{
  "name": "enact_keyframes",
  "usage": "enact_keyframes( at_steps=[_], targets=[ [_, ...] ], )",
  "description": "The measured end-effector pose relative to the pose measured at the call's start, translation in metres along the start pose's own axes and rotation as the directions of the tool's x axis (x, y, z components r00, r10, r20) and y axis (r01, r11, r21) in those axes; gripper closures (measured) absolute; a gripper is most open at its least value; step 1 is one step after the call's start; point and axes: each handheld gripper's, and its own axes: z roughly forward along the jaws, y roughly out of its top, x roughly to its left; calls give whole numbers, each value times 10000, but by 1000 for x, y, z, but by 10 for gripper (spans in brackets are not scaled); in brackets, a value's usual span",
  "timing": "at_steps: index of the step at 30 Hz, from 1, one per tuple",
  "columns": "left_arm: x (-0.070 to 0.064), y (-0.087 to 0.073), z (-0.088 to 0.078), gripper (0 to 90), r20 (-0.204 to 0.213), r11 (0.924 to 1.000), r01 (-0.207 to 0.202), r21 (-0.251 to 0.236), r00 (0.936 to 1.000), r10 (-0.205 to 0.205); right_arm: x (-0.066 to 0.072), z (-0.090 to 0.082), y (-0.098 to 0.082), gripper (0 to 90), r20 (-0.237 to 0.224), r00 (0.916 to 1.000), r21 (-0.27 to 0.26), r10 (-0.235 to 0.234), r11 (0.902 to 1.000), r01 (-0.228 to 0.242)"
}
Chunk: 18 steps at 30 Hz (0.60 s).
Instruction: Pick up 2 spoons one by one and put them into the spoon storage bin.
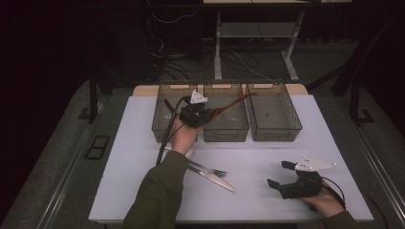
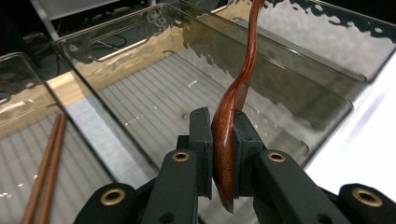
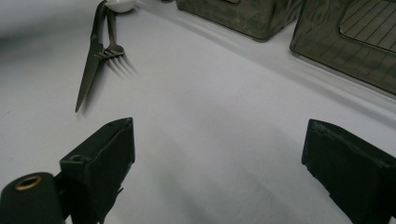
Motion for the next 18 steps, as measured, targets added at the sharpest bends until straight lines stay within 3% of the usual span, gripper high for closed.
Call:
enact_keyframes(
  at_steps=[2, 8, 13, 15, 18],
  targets=[
    [0, 1, 8, 804, -123, 9997, 243, -44, 9996, -244, 0, 0, 0, 90, -7, 10000, -41, -21, 10000, 21],
    [2, 0, 21, 804, -263, 9986, 110, 512, 9996, -97, 0, -2, 0, 90, 11, 10000, -41, 1, 10000, -1],
    [4, -5, 27, 794, -158, 9964, 255, 812, 9996, -243, -1, -2, 0, 90, 4, 10000, -76, -35, 10000, 35],
    [3, -5, 26, 683, -151, 9970, 331, 703, 9994, -321, -1, -2, 0, 90, 7, 10000, -73, -41, 10000, 41],
    [3, -3, 24, 595, -138, 9976, 281, 630, 9995, -273, 0, -2, 0, 90, 23, 10000, -66, -28, 10000, 29]
  ],
)
